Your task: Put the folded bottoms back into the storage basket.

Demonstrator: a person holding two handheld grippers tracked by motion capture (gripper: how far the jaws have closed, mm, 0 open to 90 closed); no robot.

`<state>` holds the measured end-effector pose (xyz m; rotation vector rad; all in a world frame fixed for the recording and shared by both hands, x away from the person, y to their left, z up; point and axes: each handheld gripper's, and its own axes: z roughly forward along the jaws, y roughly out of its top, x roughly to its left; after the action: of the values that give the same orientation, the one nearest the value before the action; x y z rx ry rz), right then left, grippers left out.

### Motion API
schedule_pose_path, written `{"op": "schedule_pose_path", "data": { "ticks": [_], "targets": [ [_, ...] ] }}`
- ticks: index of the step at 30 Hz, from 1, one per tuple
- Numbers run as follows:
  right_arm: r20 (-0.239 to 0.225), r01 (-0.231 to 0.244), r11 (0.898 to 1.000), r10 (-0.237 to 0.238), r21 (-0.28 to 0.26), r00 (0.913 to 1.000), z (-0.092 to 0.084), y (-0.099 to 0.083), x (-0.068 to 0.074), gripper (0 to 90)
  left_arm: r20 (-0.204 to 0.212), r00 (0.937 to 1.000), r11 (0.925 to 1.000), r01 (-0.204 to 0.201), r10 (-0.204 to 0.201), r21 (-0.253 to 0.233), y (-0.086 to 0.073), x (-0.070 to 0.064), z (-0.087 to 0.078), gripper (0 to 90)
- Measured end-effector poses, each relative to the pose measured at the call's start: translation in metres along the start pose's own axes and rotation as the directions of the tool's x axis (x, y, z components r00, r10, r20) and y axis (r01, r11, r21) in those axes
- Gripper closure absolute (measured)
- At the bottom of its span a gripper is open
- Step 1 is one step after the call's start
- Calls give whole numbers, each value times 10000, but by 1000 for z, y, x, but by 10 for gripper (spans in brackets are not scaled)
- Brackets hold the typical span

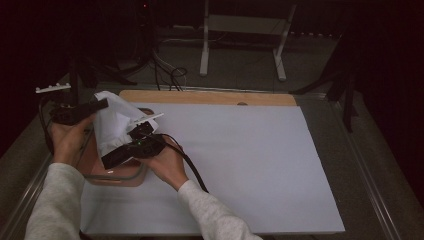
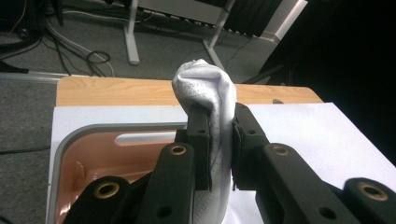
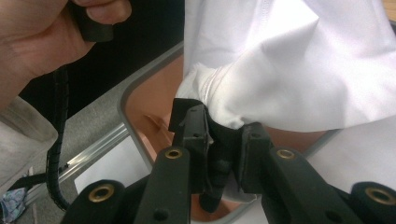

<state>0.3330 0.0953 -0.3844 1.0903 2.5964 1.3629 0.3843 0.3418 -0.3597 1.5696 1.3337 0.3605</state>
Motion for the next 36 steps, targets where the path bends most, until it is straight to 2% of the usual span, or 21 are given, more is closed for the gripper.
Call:
{"op": "schedule_pose_path", "data": {
  "ticks": [14, 16, 17, 18, 19, 20, 21, 24, 27, 29, 30, 31, 33, 36],
  "targets": [
    [-113, 5, 10000, -4, 53, 9999, 12, 1, 8, 775, -313, 9995, 10000, -13, 14, 43, 1, 9, -9, 809],
    [-114, 40, 9999, -39, 106, 9999, 14, 3, 10, 771, -554, 9985, 10000, -24, 25, 11, 1, 11, -11, 809],
    [-101, 117, 9999, -116, 114, 9999, 16, 3, 11, 740, -710, 9975, 10000, 34, -32, 23, 0, 13, -11, 797],
    [-48, 194, 9997, -194, 132, 9998, 19, 3, 11, 604, -1250, 9918, 9997, 248, -252, -54, -3, 17, -8, 730],
    [-124, 202, 9998, -203, -78, 9997, 22, 1, 10, 447, -1250, 9918, 9997, 248, -252, -54, -3, 17, -8, 578],
    [-188, 221, 9995, -226, -231, 9996, 25, -2, 9, 343, -1489, 9878, 9989, 440, -462, -182, -5, 19, -7, 464],
    [154, 186, 9997, -184, -128, 9997, 26, -4, 9, 295, -1734, 9830, 9982, 576, -597, -169, -10, 22, -4, 404],
    [484, 485, 9977, -462, -482, 9978, 27, -12, 3, 205, -2358, 9703, 9985, 530, -539, -100, -14, 22, 1, 170],
    [492, 444, 9977, -419, -513, 9979, 27, -15, -2, 180, -2362, 9703, 9987, 505, -514, -101, -16, 23, 1, 122],
    [512, 436, 9974, -407, -577, 9979, 25, -18, -7, 157, -2360, 9707, 9989, 465, -462, -40, -16, 22, 3, 42],
    [512, 436, 9974, -407, -577, 9979, 25, -18, -7, 157, -2255, 9736, 9993, 375, -362, 13, -16, 21, 3, 42],
    [453, 424, 9970, -396, -645, 9982, 23, -19, -9, 147, -2085, 9776, 9996, 299, -294, -8, -16, 21, 3, 3],
    [415, 428, 9969, -401, -655, 9983, 22, -19, -9, 143, -1893, 9816, 9996, 221, -251, -176, -17, 18, 4, 2],
    [406, 607, 9952, -576, -773, 9975, 19, -19, -9, 139, -1823, 9831, 9996, 109, -158, -275, -17, 14, 6, 2]
  ]
}}
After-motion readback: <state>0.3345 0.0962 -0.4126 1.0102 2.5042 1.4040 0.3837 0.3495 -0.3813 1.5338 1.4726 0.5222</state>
